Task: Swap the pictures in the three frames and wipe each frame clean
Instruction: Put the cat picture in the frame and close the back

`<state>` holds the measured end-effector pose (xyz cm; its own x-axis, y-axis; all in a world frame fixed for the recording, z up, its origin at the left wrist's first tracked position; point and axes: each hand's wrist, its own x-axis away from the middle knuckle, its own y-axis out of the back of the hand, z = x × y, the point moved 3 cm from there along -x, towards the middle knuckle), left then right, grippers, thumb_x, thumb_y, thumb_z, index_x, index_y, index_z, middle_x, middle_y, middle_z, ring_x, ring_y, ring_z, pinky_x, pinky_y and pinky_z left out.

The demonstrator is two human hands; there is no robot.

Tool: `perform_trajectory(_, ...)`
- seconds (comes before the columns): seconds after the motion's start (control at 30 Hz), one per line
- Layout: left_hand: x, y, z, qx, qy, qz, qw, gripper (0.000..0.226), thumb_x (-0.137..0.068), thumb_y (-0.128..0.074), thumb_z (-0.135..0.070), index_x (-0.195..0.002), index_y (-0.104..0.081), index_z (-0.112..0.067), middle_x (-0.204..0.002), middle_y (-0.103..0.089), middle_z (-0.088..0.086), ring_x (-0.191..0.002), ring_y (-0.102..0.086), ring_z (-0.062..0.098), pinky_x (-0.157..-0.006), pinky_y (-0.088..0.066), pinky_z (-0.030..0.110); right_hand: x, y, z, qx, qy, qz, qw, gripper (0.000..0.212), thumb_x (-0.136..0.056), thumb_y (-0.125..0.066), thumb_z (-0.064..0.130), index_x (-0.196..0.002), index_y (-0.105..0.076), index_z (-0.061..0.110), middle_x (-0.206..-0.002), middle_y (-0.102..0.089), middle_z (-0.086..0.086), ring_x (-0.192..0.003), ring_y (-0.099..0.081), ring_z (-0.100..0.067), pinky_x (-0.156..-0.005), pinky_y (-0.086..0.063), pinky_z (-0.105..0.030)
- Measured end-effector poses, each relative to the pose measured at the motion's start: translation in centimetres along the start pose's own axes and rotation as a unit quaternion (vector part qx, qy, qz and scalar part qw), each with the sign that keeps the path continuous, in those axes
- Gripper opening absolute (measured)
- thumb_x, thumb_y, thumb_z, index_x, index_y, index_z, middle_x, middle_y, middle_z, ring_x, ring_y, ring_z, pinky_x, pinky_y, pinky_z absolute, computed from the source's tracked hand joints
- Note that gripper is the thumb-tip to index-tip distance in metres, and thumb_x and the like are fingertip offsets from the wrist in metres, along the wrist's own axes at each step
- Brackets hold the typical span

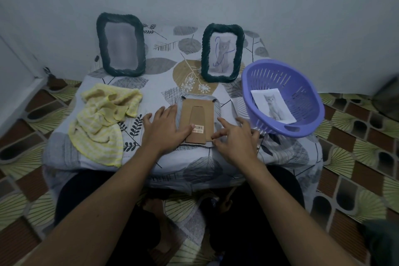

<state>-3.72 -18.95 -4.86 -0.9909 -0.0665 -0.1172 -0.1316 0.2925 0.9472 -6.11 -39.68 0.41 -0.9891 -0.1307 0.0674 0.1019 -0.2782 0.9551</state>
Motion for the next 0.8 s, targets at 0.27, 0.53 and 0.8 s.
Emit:
perform_trajectory(0.27, 0.0, -0.1, 0.1, 0.006, 0.000, -0.003, 1.000, 0.091, -0.085, -0.027, -0.081, -0.153, -0.027, -0.021, -0.160, -0.033, -0.003, -0.147, -0.024, 0.020, -0.114, -0.013, 0.051, -1.2, -0.6, -0.9, -0.112, -0.019, 0.010, 0.993, 0.020, -0.090, -0.059, 0.033, -0.100, -0.075, 0.040, -0.147, -0.050, 0.018, -0.135, -0.044, -0.022, -0.108, -0.034, -0.044)
perform_trajectory(0.53, -0.1, 0.0, 0.3, 0.041, 0.014, -0.016, 0.999, 0.094, -0.079, -0.032, -0.084, -0.150, -0.031, -0.022, -0.150, -0.045, -0.002, -0.141, -0.035, 0.019, -0.112, -0.017, 0.051, -2.0, -0.8, -0.8, -0.321, -0.044, -0.088, 0.942, 0.033, -0.093, -0.055, 0.007, -0.120, -0.070, 0.019, -0.102, -0.072, -0.006, -0.085, -0.066, -0.024, -0.059, -0.044, -0.008)
perform_trajectory(0.8, -0.2, 0.3, 0.5, 0.072, 0.042, -0.035, 0.996, 0.082, -0.073, -0.048, -0.084, -0.123, -0.048, -0.018, -0.129, -0.055, -0.001, -0.125, -0.048, 0.017, -0.108, -0.026, 0.047, -4.2, -2.9, 1.3, -0.230, 0.000, -0.011, 0.973, 0.040, -0.097, -0.058, 0.035, -0.137, -0.058, 0.029, -0.156, -0.041, -0.004, -0.138, -0.029, -0.027, -0.112, -0.026, -0.038)
